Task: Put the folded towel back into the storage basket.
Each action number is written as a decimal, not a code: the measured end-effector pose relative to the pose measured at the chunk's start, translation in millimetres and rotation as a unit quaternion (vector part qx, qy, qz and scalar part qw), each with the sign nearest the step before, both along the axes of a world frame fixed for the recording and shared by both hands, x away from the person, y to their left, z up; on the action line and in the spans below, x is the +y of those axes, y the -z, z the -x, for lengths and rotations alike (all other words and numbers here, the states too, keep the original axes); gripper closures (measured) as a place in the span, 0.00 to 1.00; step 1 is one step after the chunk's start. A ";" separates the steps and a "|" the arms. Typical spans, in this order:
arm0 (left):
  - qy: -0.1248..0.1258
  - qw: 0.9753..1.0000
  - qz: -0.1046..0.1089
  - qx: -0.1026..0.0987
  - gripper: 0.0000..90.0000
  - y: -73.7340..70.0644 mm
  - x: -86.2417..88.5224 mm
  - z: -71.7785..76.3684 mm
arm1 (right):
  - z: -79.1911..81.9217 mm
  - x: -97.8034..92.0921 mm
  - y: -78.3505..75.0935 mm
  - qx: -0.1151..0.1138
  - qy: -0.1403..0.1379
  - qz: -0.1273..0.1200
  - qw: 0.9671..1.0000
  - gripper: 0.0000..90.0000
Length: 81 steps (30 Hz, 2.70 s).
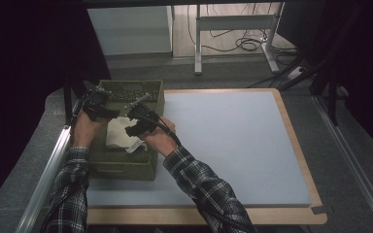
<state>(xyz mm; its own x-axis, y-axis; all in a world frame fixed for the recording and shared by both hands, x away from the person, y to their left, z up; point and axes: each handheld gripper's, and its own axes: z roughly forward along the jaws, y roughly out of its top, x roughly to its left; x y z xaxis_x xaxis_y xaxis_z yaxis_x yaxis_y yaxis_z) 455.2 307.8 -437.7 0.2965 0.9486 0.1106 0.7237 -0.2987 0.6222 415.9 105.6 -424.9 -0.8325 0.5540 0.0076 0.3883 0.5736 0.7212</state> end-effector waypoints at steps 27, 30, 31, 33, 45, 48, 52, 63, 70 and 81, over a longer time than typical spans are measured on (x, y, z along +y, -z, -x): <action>0.035 0.992 0.109 -0.057 0.03 -17.9 -34.0 48.1 | 16.0 -73.9 -4.4 -0.014 -0.034 -0.062 0.997 0.20; 0.042 0.990 0.117 -0.058 0.03 -17.6 -40.5 52.4 | 18.4 -80.4 -5.0 -0.016 -0.036 -0.063 0.997 0.19; 0.042 0.990 0.121 -0.058 0.03 -17.3 -42.9 54.0 | 19.1 -82.9 -5.0 -0.017 -0.038 -0.065 0.997 0.19; 0.047 0.989 0.127 -0.059 0.03 -16.9 -47.4 57.1 | 20.6 -88.1 -4.6 -0.018 -0.038 -0.063 0.997 0.18; 0.076 0.984 0.138 -0.086 0.01 -13.8 -81.1 78.2 | 20.7 -137.0 2.2 -0.025 -0.019 -0.067 0.997 0.15; 0.081 0.983 0.139 -0.090 0.01 -13.1 -87.2 82.0 | 22.0 -144.0 1.9 -0.029 -0.018 -0.066 0.997 0.14; 0.091 0.982 0.134 -0.098 0.01 -13.2 -97.7 88.2 | 25.3 -156.4 2.0 -0.036 -0.012 -0.066 0.997 0.12; 0.129 0.978 0.129 -0.106 0.01 -19.0 -129.2 103.8 | 32.6 -195.0 6.3 -0.038 0.011 -0.069 0.997 0.11; 0.158 0.972 0.137 -0.110 0.01 -21.6 -159.1 113.3 | 38.7 -217.7 6.8 -0.042 0.026 -0.068 0.996 0.10; 0.188 0.966 0.127 -0.126 0.01 -13.4 -203.2 124.5 | 48.8 -260.8 11.2 -0.051 0.051 -0.060 0.996 0.09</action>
<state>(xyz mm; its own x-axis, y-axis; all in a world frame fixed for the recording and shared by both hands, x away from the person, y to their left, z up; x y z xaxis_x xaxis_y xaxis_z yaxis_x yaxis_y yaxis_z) 330.7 104.7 -424.3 0.6190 0.7854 0.0015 0.4105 -0.3252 0.8519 367.1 -155.2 -436.1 -0.7715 0.6362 -0.0028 0.3611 0.4415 0.8214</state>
